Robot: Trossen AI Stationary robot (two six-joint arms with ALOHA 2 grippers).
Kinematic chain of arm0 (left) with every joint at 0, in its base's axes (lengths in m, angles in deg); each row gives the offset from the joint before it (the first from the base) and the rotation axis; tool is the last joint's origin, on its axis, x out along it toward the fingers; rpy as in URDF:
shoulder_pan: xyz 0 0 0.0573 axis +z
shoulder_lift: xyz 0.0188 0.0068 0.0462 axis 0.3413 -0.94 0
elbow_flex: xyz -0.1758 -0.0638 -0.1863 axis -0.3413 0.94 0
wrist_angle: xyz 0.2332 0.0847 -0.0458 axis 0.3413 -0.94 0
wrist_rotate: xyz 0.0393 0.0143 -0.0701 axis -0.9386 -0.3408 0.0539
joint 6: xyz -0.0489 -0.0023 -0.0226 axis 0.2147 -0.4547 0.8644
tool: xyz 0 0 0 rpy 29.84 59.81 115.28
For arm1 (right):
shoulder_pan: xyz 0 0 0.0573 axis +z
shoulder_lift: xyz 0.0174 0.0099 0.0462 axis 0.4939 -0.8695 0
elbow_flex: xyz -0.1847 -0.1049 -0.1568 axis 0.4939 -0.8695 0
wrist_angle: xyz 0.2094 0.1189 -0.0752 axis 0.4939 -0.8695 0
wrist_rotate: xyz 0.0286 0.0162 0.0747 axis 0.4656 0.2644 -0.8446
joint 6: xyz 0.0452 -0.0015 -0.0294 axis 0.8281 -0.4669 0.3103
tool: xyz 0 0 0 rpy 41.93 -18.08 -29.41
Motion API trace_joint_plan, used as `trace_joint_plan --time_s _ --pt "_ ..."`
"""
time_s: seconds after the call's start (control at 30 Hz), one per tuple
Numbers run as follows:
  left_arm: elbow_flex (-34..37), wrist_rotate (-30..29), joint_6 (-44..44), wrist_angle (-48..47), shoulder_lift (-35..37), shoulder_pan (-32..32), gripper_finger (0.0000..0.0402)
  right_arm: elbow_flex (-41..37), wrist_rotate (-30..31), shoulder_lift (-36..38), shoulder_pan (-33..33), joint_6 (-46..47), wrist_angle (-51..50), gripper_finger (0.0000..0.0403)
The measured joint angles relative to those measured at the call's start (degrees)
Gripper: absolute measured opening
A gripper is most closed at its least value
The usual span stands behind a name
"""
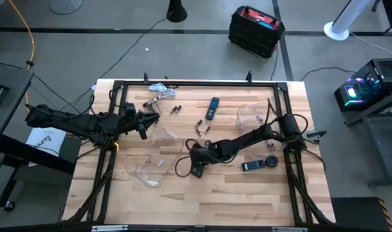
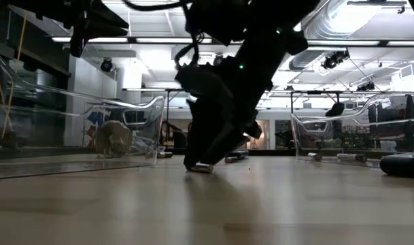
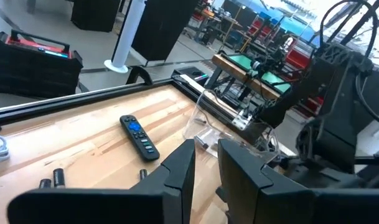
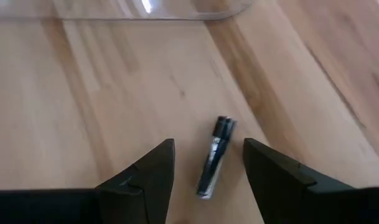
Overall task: Sort batteries
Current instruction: Put the white battery into the right transparent bin
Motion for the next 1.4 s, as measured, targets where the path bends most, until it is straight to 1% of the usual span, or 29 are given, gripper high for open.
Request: trace_joint_plan --time_s 0.1,0.17,0.2,0.3,0.33,0.43,0.53,0.6,0.67,0.8,0.87,0.97,1.03,1.1,1.2,1.3,1.4 --pt "0.0 0.5 0.03 -0.22 0.0 0.0 0.0065 3.7 4.15 -3.08 0.82 0.65 -5.79 0.018" --pt "0.0 1.01 0.44 -0.2 0.0 0.0 0.0065 6.48 6.17 -4.36 0.95 2.45 -11.24 0.0155" --pt "0.0 1.15 0.87 -0.18 0.0 0.0 0.0065 7.39 6.64 -4.52 0.83 2.86 -13.39 0.0131" --pt "0.0 2.0 1.46 -0.21 0.0 0.0 0.0065 8.92 6.89 -3.67 0.01 0.52 -20.32 0.0034" --pt "0.0 2.0 1.47 -0.21 0.0 0.0 0.0065 8.95 7.07 -2.75 -0.34 -0.49 -22.84 0.0021" --pt "0.0 2.0 1.14 -0.07 0.03 0.0 0.0065 8.25 9.52 1.11 -2.0 0.09 -34.31 0.002" --pt "0.0 1.99 1.0 0.26 0.13 0.01 0.0065 6.42 15.33 9.17 -3.7 1.03 -43.89 0.0008" --pt "0.0 1.99 0.04 0.25 0.12 0.02 0.0065 2.66 16.47 16.26 -5.21 3.03 -46.55 0.0008" --pt "0.0 1.98 -0.35 0.23 0.13 0.02 0.0065 -2.92 16.86 24.03 -6.71 7.54 -47.35 0.0006" --pt "0.0 1.98 -0.39 0.24 0.12 0.02 0.0065 -14.66 18.62 41.57 -8.1 22.2 -51.37 0.0004" --pt "0.0 1.91 -0.42 0.25 0.13 0.02 0.0065 -20.35 17.55 48.84 -7.98 29.03 -51.58 0.0003" --pt "0.0 1.51 -0.42 0.28 0.13 0.02 0.0065 -26.98 13.59 56.07 -7.25 34.83 -48.1 0.0003" --pt "0.0 1.32 -0.44 0.51 0.11 0.18 0.0065 -30.58 11.59 57.6 -6.62 37.24 -44.46 0.0003" --pt "0.0 1.26 -0.35 1.16 0.12 0.6 0.0065 -33.71 9.45 57.18 -6.2 39.37 -41.42 0.0003" --pt "0.0 1.15 -0.35 2.06 0.13 1.49 0.0065 -36.18 7.39 56.71 -6.22 42.05 -39.18 0.0013" --pt "0.0 1.15 -0.03 2.46 0.13 2.44 0.0065 -35.96 7.58 56.73 -6.22 41.81 -38.32 0.0051" --pt "0.0 1.17 -0.04 2.42 0.11 3.26 0.0065 -32.72 10.01 56.88 -6.22 37.76 -38.71 0.0101"
